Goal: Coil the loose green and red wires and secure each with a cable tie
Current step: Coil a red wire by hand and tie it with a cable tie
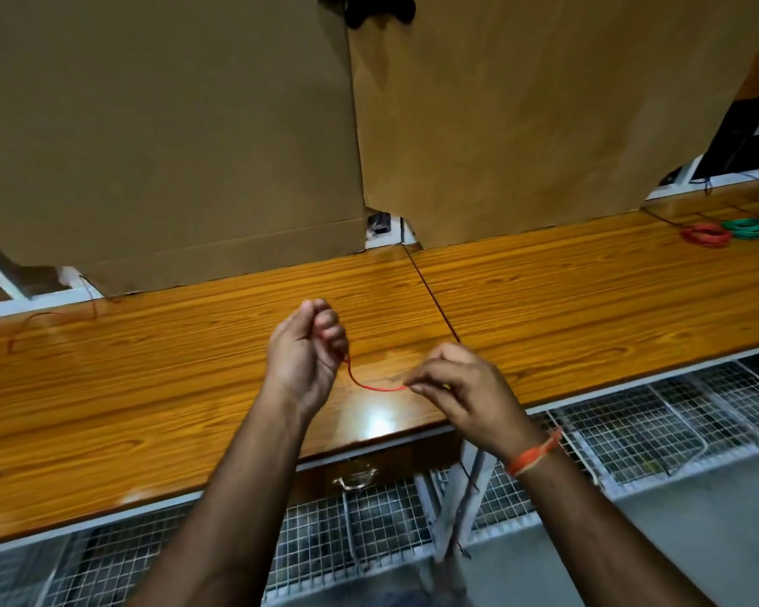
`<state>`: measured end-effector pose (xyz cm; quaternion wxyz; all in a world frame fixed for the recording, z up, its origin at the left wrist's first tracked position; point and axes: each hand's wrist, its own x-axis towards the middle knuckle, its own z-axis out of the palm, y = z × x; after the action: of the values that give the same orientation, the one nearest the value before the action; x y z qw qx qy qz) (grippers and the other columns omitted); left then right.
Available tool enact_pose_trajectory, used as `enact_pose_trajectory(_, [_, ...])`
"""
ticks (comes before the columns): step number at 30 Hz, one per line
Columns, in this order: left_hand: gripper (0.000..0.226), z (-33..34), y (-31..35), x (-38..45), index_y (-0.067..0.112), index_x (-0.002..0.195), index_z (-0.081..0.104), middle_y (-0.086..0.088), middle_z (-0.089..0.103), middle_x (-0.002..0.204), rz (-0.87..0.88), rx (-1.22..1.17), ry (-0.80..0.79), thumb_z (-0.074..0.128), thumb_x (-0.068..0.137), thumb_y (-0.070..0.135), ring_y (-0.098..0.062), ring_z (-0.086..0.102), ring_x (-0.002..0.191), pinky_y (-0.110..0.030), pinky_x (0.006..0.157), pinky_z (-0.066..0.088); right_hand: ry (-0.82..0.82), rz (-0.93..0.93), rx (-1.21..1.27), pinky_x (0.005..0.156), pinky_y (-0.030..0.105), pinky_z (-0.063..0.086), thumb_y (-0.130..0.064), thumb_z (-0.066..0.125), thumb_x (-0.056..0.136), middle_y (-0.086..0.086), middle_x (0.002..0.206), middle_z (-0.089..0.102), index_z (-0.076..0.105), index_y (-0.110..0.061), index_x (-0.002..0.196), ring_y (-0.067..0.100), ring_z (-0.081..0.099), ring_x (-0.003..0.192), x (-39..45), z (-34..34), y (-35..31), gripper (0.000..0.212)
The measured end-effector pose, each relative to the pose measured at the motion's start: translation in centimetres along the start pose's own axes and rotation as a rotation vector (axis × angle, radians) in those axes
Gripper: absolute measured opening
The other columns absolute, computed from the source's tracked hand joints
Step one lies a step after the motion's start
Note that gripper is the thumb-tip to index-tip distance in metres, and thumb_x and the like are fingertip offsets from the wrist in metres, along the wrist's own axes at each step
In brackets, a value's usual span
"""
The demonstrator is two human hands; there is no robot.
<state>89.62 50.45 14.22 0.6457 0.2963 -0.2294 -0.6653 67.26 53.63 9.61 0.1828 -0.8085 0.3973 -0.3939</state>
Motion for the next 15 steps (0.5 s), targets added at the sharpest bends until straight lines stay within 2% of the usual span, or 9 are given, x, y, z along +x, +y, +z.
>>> enact_pose_trajectory(3, [0.029, 0.2, -1.4, -0.9, 0.009, 0.095, 0.054, -0.006, 0.065, 0.068, 0.073, 0.489, -0.063, 0.034, 0.112, 0.023, -0.016, 0.061, 0.056, -0.023, 0.053, 0.049, 0.097, -0.141, -0.039, 0.071, 0.021, 0.043, -0.028, 0.066, 0.095, 0.000, 0.092, 0.057, 0.078, -0.018, 0.104, 0.014, 0.055, 0.088, 2.8, 0.1, -2.6, 0.018])
enact_pose_trajectory(4, [0.030, 0.1, -1.8, -1.2, 0.008, 0.095, 0.054, -0.007, 0.065, 0.068, 0.072, 0.581, -0.121, 0.035, 0.112, 0.023, -0.018, 0.061, 0.055, -0.024, 0.053, 0.049, 0.126, -0.156, -0.040, 0.070, 0.023, 0.044, -0.025, 0.067, 0.094, 0.001, 0.091, 0.057, 0.077, -0.017, 0.105, 0.015, 0.056, 0.087, 3.6, 0.0, -3.2, 0.016])
enact_pose_trajectory(6, [0.032, 0.1, -2.0, -1.7, 0.008, 0.089, 0.054, -0.005, 0.051, 0.061, 0.048, 0.659, -0.227, 0.036, 0.111, 0.022, -0.016, 0.045, 0.049, -0.025, 0.048, 0.038, 0.137, -0.152, -0.028, 0.070, 0.028, 0.049, -0.015, 0.071, 0.093, 0.001, 0.092, 0.059, 0.077, -0.016, 0.106, 0.014, 0.058, 0.087, 4.9, -0.2, -3.6, 0.014])
enact_pose_trajectory(9, [0.033, 0.1, -1.7, -2.1, 0.009, 0.083, 0.054, 0.001, 0.026, 0.057, -0.054, 0.568, -0.278, 0.036, 0.109, 0.020, -0.010, 0.018, 0.049, -0.025, 0.048, 0.014, 0.130, -0.074, 0.070, 0.075, 0.032, 0.056, -0.011, 0.075, 0.092, -0.002, 0.098, 0.064, 0.076, -0.015, 0.107, 0.009, 0.062, 0.094, 6.1, -0.2, -3.4, 0.016])
enact_pose_trajectory(13, [0.033, -0.6, -0.7, -2.4, 0.010, 0.079, 0.055, 0.009, 0.024, 0.050, -0.220, 0.281, -0.338, 0.038, 0.104, 0.023, -0.008, 0.011, 0.045, -0.020, 0.044, 0.011, 0.093, 0.115, 0.205, 0.080, 0.032, 0.057, -0.028, 0.071, 0.096, -0.009, 0.104, 0.066, 0.074, -0.021, 0.112, 0.010, 0.063, 0.099, 6.2, 1.0, -2.5, 0.018])
enact_pose_trajectory(15, [0.033, -1.0, -0.5, -2.4, 0.014, 0.075, 0.056, 0.012, 0.027, 0.048, -0.260, 0.167, -0.377, 0.040, 0.102, 0.025, -0.007, 0.011, 0.044, -0.020, 0.042, 0.011, 0.009, 0.177, 0.310, 0.080, 0.030, 0.053, -0.032, 0.062, 0.102, -0.009, 0.097, 0.068, 0.075, -0.016, 0.105, 0.007, 0.064, 0.094, 5.9, 2.0, -2.5, 0.021])
